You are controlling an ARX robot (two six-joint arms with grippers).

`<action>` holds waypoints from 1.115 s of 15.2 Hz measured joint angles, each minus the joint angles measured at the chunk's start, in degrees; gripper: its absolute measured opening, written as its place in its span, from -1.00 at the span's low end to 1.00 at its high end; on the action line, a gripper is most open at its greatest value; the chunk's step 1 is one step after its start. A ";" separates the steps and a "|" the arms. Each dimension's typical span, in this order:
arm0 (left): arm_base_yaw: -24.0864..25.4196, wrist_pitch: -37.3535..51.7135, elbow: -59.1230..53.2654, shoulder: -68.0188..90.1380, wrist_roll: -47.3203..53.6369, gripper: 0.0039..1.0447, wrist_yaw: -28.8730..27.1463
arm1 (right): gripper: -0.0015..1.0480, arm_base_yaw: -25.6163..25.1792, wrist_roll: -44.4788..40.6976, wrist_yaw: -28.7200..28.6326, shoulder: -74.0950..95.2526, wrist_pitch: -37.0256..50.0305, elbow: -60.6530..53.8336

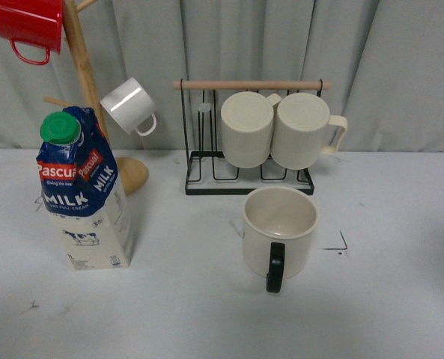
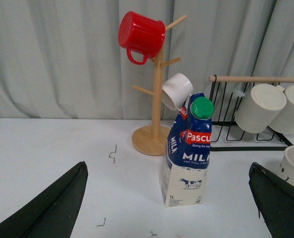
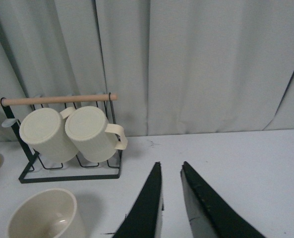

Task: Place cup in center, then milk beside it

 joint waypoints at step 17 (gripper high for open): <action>0.00 0.00 0.00 0.00 0.00 0.88 0.07 | -0.96 -9.22 -0.70 -8.98 -42.60 -25.35 -14.88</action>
